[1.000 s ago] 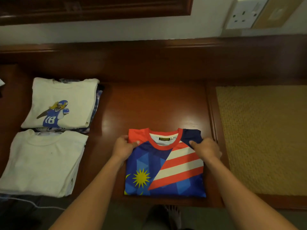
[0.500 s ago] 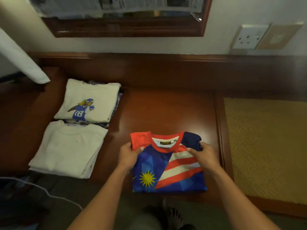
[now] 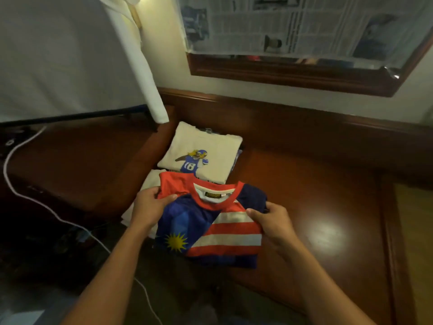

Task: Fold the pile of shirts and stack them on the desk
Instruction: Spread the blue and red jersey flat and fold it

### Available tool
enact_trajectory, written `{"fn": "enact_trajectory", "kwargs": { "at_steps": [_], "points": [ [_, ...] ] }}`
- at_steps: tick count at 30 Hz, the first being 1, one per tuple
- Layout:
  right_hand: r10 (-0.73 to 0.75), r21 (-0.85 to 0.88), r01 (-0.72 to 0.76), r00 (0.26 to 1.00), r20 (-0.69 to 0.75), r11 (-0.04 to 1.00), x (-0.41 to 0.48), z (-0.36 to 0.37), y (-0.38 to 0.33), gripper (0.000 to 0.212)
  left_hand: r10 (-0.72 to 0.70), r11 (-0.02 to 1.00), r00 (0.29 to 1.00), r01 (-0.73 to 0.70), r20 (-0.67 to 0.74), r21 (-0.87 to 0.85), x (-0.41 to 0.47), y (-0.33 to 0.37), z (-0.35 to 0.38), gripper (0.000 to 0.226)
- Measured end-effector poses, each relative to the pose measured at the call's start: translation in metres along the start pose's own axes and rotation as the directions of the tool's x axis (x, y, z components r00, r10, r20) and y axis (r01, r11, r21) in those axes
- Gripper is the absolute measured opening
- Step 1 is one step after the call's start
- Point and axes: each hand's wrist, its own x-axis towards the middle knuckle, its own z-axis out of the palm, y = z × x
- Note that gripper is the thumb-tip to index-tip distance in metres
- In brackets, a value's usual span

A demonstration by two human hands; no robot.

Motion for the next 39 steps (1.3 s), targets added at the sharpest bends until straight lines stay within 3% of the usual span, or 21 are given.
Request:
{"fn": "enact_trajectory", "kwargs": {
  "at_steps": [9,13,15,18,20,22,25,29,32,39],
  "points": [
    [0.139,0.194,-0.151,0.988,0.071,0.969,0.026,0.140,-0.035,0.016,-0.008,1.000,0.998,0.007,0.057,0.019,0.115,-0.035,-0.118,0.016],
    [0.207,0.185,-0.201,0.978,-0.013,0.962,0.055,0.171,-0.037,0.023,0.029,0.995,0.995,-0.038,0.100,0.089,0.167,-0.047,-0.123,0.036],
    [0.216,0.047,-0.212,0.969,-0.121,0.976,0.073,0.181,-0.026,0.037,0.033,0.990,0.993,-0.049,0.117,0.136,0.181,-0.053,-0.112,0.051],
    [0.151,-0.327,-0.220,0.963,-0.222,0.919,0.082,0.192,-0.007,0.057,0.100,0.948,0.975,-0.155,0.201,0.277,0.185,-0.072,-0.088,0.060],
    [0.063,-0.514,-0.142,0.984,-0.168,0.846,0.077,0.200,0.004,0.062,0.110,0.902,0.933,-0.238,0.343,0.359,0.178,-0.090,-0.071,0.064],
    [0.033,-0.688,-0.056,0.998,-0.047,0.724,0.069,0.208,0.017,0.060,0.003,0.832,0.862,-0.283,0.507,0.476,0.169,-0.107,-0.057,0.079],
    [0.077,-0.806,-0.031,0.997,0.019,0.591,0.060,0.216,0.032,0.052,-0.079,0.722,0.814,-0.352,0.576,0.596,0.158,-0.130,-0.048,0.094],
    [0.090,-0.785,-0.045,0.996,0.014,0.618,0.058,0.215,0.039,0.055,-0.026,0.708,0.824,-0.385,0.567,0.592,0.152,-0.135,-0.048,0.095],
    [0.049,-0.709,-0.044,0.999,-0.014,0.704,0.055,0.206,0.034,0.055,-0.041,0.688,0.827,-0.384,0.561,0.616,0.153,-0.124,-0.049,0.087],
    [-0.111,-0.575,-0.026,0.973,-0.202,0.818,0.035,0.167,0.004,0.069,0.195,0.733,0.793,-0.509,0.578,0.451,0.129,-0.071,-0.025,0.060]
  ]
}}
